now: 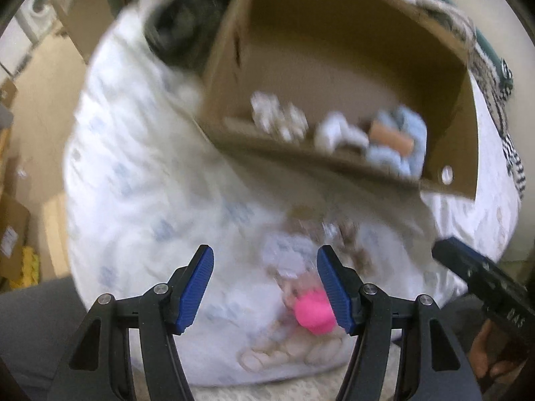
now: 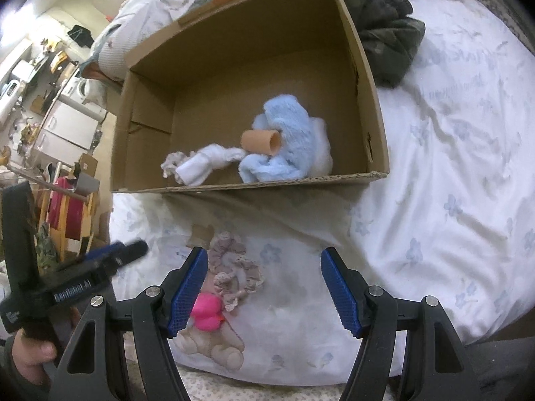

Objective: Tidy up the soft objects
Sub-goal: 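Grasp the pink rubber toy with the left tool while the right tool grasps the lace scrunchie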

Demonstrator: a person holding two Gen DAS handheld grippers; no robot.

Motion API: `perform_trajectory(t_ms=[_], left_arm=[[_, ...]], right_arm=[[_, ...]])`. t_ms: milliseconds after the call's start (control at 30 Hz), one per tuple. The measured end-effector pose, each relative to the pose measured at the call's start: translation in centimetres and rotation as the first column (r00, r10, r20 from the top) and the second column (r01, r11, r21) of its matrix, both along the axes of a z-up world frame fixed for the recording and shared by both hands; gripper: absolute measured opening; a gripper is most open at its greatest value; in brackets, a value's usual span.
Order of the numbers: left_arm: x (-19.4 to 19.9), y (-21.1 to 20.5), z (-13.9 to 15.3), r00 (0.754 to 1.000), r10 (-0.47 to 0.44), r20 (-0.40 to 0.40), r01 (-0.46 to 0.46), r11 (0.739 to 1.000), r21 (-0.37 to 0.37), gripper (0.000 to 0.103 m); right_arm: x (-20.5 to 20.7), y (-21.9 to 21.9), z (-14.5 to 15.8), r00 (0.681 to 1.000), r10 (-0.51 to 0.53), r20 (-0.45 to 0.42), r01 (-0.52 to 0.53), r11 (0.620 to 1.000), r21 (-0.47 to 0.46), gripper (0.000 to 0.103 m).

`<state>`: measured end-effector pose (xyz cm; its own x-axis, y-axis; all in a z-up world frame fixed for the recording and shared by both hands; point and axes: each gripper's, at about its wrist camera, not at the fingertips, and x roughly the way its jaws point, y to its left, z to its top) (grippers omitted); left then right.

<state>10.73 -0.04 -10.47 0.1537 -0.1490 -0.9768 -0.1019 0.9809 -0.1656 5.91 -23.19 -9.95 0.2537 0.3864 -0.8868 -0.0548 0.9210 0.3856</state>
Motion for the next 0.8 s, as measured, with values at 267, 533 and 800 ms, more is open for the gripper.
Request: perform_trajectory(t_ms=[267, 533, 800], left_arm=[[-2.1, -4.8, -2.6, 0.98, -0.177, -0.087, 0.178, 0.984, -0.002, 0.061], [-2.7, -7.1, -4.6, 0.965, -0.225, -0.136, 0.229, 0.973, 0.019, 0.059], [-3.3, -6.8, -3.9, 0.964, -0.237, -0.119, 0.242, 0.97, 0.025, 0.041]], right_arm=[[0.5, -0.2, -1.3, 0.998, -0.026, -0.058, 0.027, 1.0, 0.012, 0.074], [0.8, 0.6, -1.8, 0.997, -0.011, -0.071, 0.012, 1.0, 0.005, 0.074], [1.0, 1.8, -3.2, 0.993, 0.029, -0.115, -0.031, 0.999, -0.018, 0.074]])
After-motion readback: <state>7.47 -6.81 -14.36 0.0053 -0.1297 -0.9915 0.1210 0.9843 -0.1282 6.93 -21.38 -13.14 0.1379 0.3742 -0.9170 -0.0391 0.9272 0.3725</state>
